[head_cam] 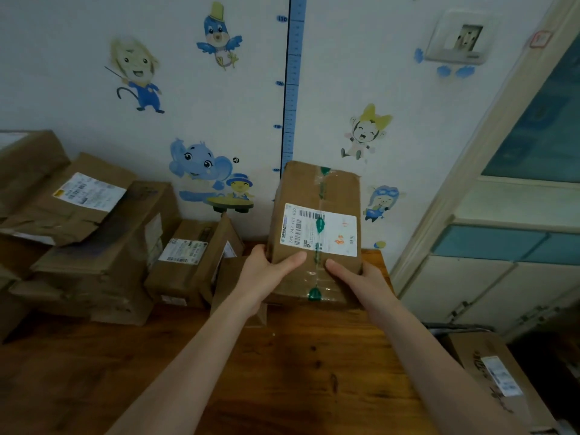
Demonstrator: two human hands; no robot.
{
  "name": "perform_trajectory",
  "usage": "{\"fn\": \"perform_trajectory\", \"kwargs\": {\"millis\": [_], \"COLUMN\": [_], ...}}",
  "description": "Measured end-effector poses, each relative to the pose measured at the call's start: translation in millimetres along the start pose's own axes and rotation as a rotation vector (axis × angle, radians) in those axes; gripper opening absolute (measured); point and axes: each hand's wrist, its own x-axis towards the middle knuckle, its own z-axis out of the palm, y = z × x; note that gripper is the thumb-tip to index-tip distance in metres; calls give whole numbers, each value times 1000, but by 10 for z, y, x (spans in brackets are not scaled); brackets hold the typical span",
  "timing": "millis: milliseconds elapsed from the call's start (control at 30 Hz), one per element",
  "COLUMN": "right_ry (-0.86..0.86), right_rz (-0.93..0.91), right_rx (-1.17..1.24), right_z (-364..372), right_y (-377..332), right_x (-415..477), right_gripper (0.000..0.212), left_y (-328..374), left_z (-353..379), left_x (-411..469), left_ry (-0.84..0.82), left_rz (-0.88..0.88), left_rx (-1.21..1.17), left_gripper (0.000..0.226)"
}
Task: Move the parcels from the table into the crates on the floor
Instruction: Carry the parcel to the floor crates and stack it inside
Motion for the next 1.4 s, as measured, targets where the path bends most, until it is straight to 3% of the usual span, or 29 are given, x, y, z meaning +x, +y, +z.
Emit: {"fn": "perform_trajectory", "kwargs": {"millis": [267,467,667,833,1033,1133,1233,1400], "right_ry": [-15,-31,53,45,36,86,131,64], "right_rz": [-75,-210,-225,-337,-346,-413,-469,-389], "right_rx": [-101,-236,-131,-148,-234,-262,-377,-304], "right_z": [-38,-45,-87,-67,-42,-15,13,-24], "right_y": [-323,-364,-503,-473,-546,-618,-584,-641], "right_x": [-121,-246,-222,-273,-325,-339,-337,-358], "right_gripper": [72,50,62,39,41,53,49,53], "left_y": [89,243,247,323,331,310,327,394], "left_z": [-45,-133,-119,-152,-180,-132,-116,-176], "left_x": [-134,-155,-247,-244,-246,-261,-269,-311], "left_ry": [35,46,26,106,97,152,162,169], "left_rz": [133,173,197,244,303,360,353,368], "left_rx": [51,69,60,64,42,43,23,34], "left_gripper": [65,72,48,36,75,77,75,68]}}
